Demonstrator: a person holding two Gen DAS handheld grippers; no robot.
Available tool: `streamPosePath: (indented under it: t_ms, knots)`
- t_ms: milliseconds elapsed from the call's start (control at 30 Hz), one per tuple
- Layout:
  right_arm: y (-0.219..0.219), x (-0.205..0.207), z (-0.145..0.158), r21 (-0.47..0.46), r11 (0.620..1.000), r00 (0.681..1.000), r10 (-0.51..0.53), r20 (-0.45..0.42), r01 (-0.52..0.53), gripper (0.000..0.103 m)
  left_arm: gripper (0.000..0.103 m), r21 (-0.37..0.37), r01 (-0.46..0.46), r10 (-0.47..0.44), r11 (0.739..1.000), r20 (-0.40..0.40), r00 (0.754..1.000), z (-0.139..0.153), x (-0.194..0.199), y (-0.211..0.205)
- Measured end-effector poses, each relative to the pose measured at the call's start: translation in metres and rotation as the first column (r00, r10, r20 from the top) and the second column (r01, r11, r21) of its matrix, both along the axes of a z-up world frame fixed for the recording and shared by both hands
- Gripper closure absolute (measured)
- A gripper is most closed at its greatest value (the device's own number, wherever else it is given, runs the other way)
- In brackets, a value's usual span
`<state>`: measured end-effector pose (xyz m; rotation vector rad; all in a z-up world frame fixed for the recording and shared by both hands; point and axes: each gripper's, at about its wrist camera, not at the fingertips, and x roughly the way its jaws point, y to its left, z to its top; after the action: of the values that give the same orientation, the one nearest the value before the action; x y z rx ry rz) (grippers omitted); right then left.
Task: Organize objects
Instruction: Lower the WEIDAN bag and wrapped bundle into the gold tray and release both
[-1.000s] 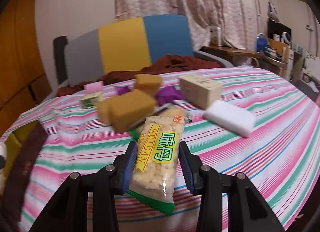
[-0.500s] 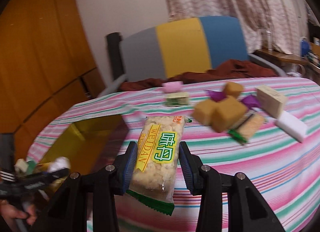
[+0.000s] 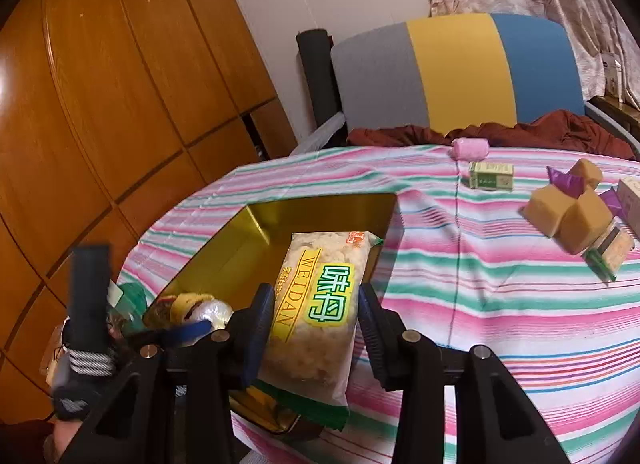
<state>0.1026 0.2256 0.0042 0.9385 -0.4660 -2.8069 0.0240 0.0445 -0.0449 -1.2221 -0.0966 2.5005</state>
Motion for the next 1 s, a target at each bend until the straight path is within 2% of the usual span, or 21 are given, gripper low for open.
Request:
streamPosePath:
  t_ms: [33, 100, 200, 300, 367, 500, 633, 800, 1000]
  knots:
    - [-0.003, -0.001, -0.002, -0.003, 1.000, 1.000, 0.007, 0.011, -0.007, 0.061, 0.023, 0.004, -0.022, 0.022, 1.000, -0.019, 1.000, 0.005, 0.000, -0.003]
    - [-0.006, -0.003, -0.006, -0.004, 1.000, 0.999, 0.016, 0.029, -0.016, 0.061, 0.014, 0.042, -0.090, 0.093, 0.995, -0.069, 0.993, 0.016, 0.002, -0.018]
    - [-0.015, -0.008, -0.012, -0.007, 0.999, 0.998, 0.040, 0.055, -0.040, 0.061, 0.001, 0.120, -0.201, 0.215, 0.972, -0.126, 0.968, 0.031, 0.006, -0.043]
    - [-0.027, -0.013, -0.018, 0.008, 0.998, 0.995, 0.062, 0.074, -0.063, 0.061, 0.001, 0.171, -0.266, 0.292, 0.949, -0.149, 0.945, 0.040, 0.006, -0.062]
    - [-0.032, -0.017, -0.022, 0.015, 0.997, 0.994, 0.071, 0.087, -0.072, 0.060, 0.001, 0.171, -0.290, 0.314, 0.942, -0.138, 0.939, 0.040, 0.002, -0.068]
    - [-0.043, -0.023, -0.033, 0.047, 0.996, 0.991, 0.065, 0.117, -0.070, 0.060, 0.001, 0.182, -0.312, 0.332, 0.932, -0.094, 0.938, 0.035, 0.000, -0.074]
    - [-0.049, -0.030, -0.041, 0.079, 0.995, 0.987, 0.049, 0.154, -0.061, 0.059, 0.001, 0.177, -0.305, 0.323, 0.936, -0.084, 0.942, 0.032, 0.000, -0.070]
    - [-0.053, -0.027, -0.039, 0.113, 0.991, 0.988, 0.057, 0.145, -0.073, 0.059, 0.001, 0.169, -0.287, 0.304, 0.943, -0.085, 0.949, 0.032, 0.000, -0.064]
    - [-0.038, -0.014, -0.025, 0.065, 0.997, 0.996, 0.033, 0.077, -0.038, 0.059, 0.001, 0.168, -0.277, 0.293, 0.946, -0.077, 0.953, 0.030, 0.000, -0.061]
